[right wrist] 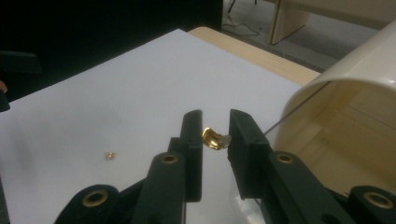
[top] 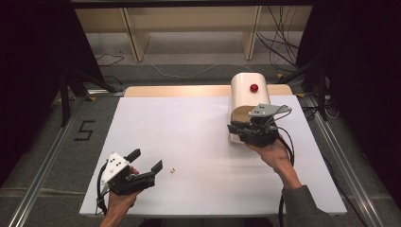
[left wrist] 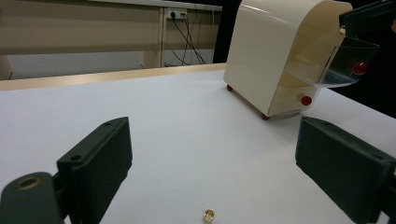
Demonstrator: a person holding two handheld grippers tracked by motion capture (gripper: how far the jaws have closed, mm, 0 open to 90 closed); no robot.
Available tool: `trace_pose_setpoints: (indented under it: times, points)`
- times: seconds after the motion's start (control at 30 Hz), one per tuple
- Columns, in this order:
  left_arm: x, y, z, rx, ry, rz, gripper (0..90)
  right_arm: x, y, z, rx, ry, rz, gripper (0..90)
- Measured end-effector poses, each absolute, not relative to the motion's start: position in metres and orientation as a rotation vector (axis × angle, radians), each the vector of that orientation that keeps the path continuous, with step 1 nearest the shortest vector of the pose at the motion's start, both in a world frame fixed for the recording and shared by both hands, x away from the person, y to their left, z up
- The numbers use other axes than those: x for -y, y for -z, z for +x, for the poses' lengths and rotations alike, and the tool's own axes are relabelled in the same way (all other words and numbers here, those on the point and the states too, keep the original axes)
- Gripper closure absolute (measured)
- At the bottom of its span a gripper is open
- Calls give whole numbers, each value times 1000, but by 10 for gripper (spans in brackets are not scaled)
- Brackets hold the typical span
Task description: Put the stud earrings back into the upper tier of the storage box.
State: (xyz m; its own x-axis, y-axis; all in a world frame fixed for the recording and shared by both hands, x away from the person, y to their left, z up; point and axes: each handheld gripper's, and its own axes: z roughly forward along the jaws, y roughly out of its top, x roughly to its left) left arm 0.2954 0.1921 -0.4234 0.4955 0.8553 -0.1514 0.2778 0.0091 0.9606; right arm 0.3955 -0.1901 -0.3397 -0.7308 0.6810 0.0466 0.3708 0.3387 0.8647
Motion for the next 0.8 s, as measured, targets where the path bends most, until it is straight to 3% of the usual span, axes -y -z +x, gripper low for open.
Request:
trace_pose_setpoints:
  times: [0.8]
  points:
    - [-192,423,295,-1014,-603,1545,105,227,341,408,-2152,-1289,1104,756]
